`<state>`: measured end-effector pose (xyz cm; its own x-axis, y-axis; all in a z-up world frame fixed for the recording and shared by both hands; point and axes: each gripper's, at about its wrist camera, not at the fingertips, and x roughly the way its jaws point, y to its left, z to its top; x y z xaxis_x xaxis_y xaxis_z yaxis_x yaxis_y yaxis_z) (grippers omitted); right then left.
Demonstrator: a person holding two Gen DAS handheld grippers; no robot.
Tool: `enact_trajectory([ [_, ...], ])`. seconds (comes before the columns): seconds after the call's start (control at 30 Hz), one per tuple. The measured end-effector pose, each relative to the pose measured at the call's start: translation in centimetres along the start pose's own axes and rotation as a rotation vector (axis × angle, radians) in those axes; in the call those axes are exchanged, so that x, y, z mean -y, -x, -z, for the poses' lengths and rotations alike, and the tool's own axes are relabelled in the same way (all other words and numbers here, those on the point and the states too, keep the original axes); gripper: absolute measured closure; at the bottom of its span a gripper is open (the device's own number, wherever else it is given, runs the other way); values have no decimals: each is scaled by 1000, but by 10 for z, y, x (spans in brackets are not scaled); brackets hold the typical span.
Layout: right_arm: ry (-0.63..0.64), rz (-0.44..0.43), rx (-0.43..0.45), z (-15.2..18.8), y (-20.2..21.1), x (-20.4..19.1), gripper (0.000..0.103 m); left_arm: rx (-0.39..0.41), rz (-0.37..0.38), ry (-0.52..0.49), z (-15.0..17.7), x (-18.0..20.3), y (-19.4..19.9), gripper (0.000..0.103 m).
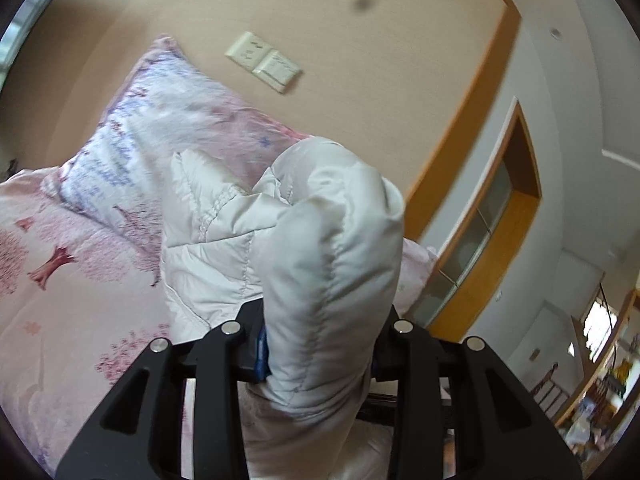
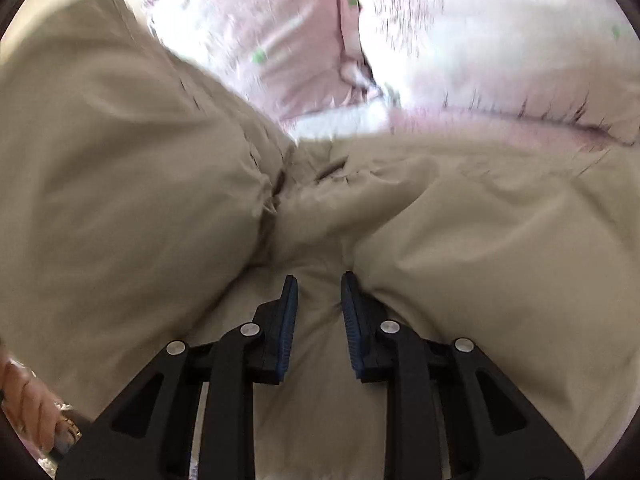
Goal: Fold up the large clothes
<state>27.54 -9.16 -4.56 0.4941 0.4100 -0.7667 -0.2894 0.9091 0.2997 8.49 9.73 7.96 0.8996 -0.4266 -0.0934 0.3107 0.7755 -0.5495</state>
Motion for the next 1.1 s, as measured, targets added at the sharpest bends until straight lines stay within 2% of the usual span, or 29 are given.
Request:
enact_trajectory([
  [0.07, 20, 2, -2, -5, -7, -1, 78, -17, 21, -42, 5, 17, -8, 67],
  [0.13, 17, -37, -9, -7, -5, 2, 78, -36, 43, -61, 11, 29, -18, 67],
  [0.2, -15, -99, 8, -5, 6, 12, 78, -48, 61, -75, 17, 39, -26, 66],
  [0.3, -58, -173, 85, 9, 42, 34, 78, -68, 89, -106, 27, 56, -38, 65],
  [0.37, -84, -174, 150, 18, 68, 52, 63, -89, 110, -127, 33, 66, -50, 64],
  [0.4, -97, -168, 175, 20, 79, 60, 57, -100, 121, -136, 37, 71, -55, 64],
  [0.47, -143, -111, 241, 29, 106, 83, 40, -134, 150, -154, 47, 82, -67, 63],
  [0.5, -176, -65, 275, 33, 120, 98, 39, -150, 163, -161, 51, 86, -73, 63],
  [0.63, -294, 29, 355, 41, 156, 143, 36, -232, 215, -207, 78, 106, -99, 62],
  [0.7, -355, 60, 391, 46, 174, 165, 36, -274, 235, -237, 92, 116, -109, 62],
  [0.8, -382, 61, 432, 45, 190, 177, 36, -307, 249, -283, 109, 126, -117, 61],
  [0.9, -350, -1, 470, 32, 201, 178, 36, -342, 255, -348, 127, 138, -128, 58],
  [0.97, -299, -84, 482, 18, 212, 171, 36, -355, 256, -387, 133, 143, -136, 56],
  [1.07, -216, -221, 444, 0, 214, 155, 30, -369, 259, -434, 144, 149, -141, 52],
  [1.1, -189, -265, 406, -9, 210, 149, 29, -372, 258, -443, 147, 150, -141, 52],
])
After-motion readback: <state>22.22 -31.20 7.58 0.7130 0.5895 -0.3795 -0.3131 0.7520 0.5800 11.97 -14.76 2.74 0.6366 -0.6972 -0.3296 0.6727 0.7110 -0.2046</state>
